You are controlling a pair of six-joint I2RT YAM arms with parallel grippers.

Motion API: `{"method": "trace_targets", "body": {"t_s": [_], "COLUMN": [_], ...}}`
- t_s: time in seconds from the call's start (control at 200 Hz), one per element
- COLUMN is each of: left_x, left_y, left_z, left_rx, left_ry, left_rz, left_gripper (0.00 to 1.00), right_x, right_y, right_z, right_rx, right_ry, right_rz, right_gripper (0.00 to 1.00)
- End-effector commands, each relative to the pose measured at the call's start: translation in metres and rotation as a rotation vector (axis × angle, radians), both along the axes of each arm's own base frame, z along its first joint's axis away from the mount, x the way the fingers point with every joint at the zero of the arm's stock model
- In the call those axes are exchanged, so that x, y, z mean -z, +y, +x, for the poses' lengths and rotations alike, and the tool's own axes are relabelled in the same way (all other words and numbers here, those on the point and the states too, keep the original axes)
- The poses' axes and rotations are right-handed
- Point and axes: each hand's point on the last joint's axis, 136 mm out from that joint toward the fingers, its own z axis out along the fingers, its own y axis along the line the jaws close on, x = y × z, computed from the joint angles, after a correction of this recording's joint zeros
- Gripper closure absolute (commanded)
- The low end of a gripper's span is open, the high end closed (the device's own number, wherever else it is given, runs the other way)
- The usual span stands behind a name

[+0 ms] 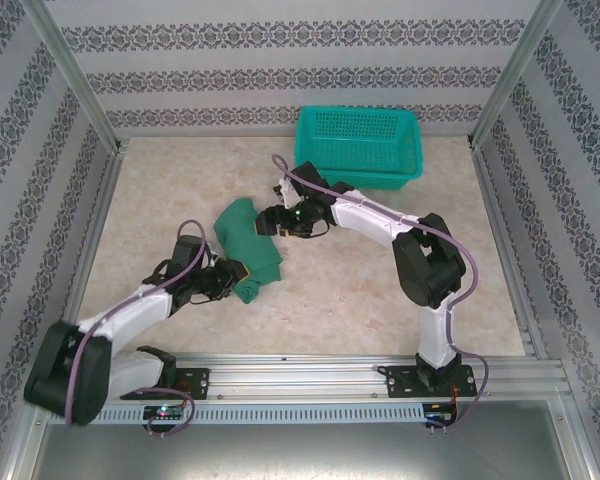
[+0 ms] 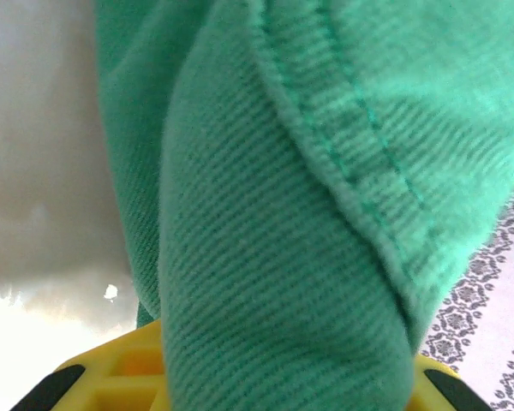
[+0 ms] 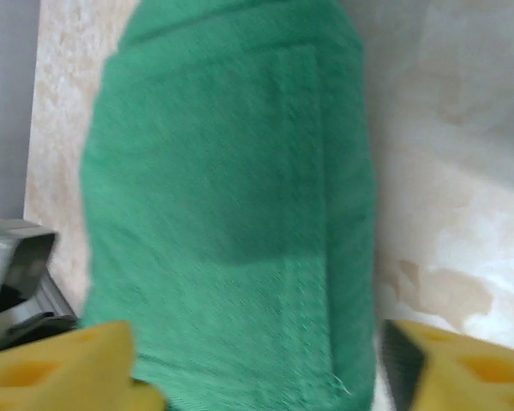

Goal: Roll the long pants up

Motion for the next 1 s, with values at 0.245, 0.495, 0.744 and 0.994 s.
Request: {"method": "trace_targets", "body": {"t_s": [0.245, 0.495, 0.744, 0.994], "left_x": [0.028, 0.028, 0.039, 0.039], "left_y": [-0.033, -0.039, -0.047, -0.049], "left_z": [0.026, 0.031, 0.034, 0.032], "left_rx": [0.104, 0.139, 0.147, 0.181], "left_ry": [0.023, 0.003, 0.016, 0.009], "left_rz": [-0.167, -0.198, -0.266, -0.267], "left_gripper": [0.77, 0.77, 0.8, 0.81], "right_x": [0.037, 0.065, 0.061, 0.078], "right_y": [-0.021, 0.001, 0.004, -0.028], "right_z": [0.001, 0.0, -0.006, 0.019], "right_rx": [-0.068, -0.166, -0.192, -0.051], "right_ry": [-0.013, 0.044, -0.007, 0.036], "right_rz": [-0.213, -0.195, -0.219, -0.226], "right_gripper": [0.02, 0.02, 0.02, 0.02]}}
